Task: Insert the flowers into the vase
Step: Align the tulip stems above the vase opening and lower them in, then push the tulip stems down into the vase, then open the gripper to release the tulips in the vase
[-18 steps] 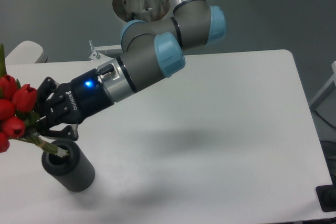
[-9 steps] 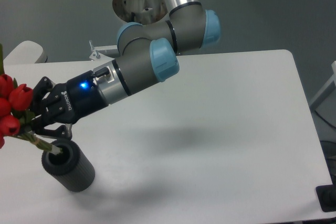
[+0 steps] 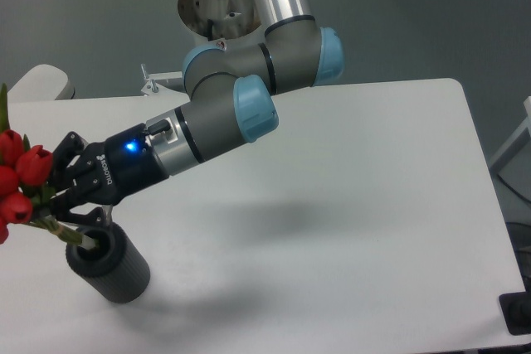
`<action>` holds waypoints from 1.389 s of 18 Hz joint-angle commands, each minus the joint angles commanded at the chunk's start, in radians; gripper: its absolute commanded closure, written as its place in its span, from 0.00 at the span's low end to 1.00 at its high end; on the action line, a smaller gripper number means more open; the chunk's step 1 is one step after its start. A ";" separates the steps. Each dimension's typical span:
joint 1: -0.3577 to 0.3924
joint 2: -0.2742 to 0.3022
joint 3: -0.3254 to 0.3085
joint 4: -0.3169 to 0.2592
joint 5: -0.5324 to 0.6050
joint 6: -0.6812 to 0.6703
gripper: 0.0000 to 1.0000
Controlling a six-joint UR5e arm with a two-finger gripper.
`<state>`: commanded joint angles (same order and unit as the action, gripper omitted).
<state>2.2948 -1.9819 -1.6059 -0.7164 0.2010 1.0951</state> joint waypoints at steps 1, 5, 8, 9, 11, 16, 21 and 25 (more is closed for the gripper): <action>0.002 -0.003 -0.012 0.000 0.000 0.018 0.75; 0.012 -0.020 -0.038 -0.002 0.000 0.055 0.75; 0.018 -0.038 -0.060 0.000 0.000 0.110 0.75; 0.020 -0.047 -0.066 0.000 0.000 0.124 0.75; 0.022 -0.057 -0.069 -0.002 0.000 0.137 0.75; 0.029 -0.086 -0.088 -0.002 0.000 0.206 0.74; 0.043 -0.092 -0.108 0.000 0.000 0.229 0.70; 0.051 -0.100 -0.117 -0.002 0.000 0.230 0.60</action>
<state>2.3455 -2.0816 -1.7227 -0.7179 0.2010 1.3254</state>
